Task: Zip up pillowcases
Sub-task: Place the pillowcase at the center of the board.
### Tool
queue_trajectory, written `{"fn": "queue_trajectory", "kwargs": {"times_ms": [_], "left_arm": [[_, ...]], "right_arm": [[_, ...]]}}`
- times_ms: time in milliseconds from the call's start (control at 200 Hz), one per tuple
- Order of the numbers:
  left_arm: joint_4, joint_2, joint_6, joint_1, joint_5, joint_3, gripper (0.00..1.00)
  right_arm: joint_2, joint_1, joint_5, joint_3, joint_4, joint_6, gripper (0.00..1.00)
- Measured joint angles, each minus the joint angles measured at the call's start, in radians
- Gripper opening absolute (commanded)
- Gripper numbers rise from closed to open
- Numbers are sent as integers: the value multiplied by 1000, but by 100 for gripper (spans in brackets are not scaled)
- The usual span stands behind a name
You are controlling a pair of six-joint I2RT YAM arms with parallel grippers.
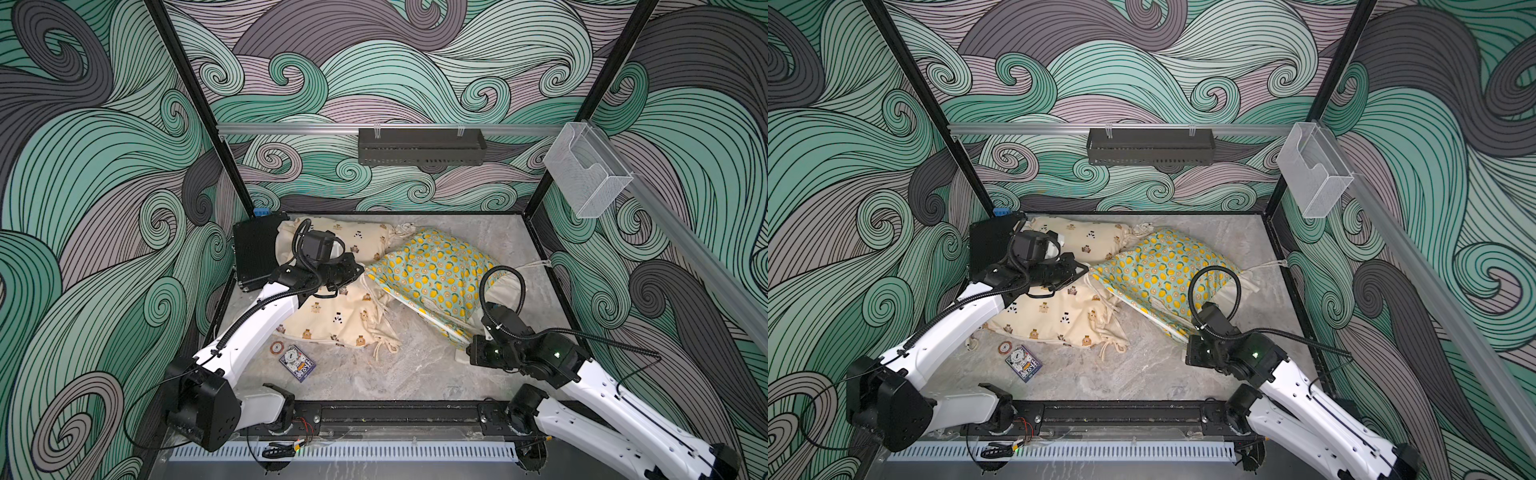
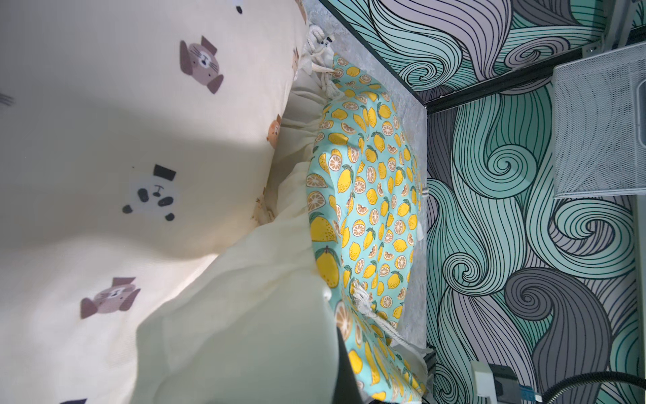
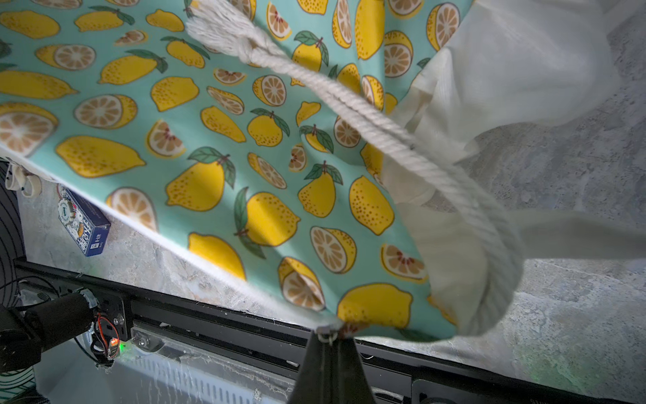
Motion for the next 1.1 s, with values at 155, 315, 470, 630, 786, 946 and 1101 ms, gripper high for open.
{"fn": "queue_trajectory", "kwargs": {"times_ms": [155,315,470,630,786,946,1101], "left_arm": [[-14,-1,5,0,-12,0,0],[-12,0,3,0,8,-3,0],[14,2,-5,5,16,-31,0],[15,2,-5,5,15,-65,0],[15,2,-3,5,14,-70,0],[14,2,2,4,15,-76,0],[14,2,17,-3,15,-84,0]], "right_arm": [[-5,-17,-5,0,-1,-4,4],[-8,-25,-9,1,-8,-6,17],[-1,-30,-8,38,-72,-17,49],[-7,-40,7,121,-92,-34,73],[31,-118,25,166,-78,-69,85],[142,-222,-1,144,6,-103,91],[203,-318,-74,51,150,-98,99]]}}
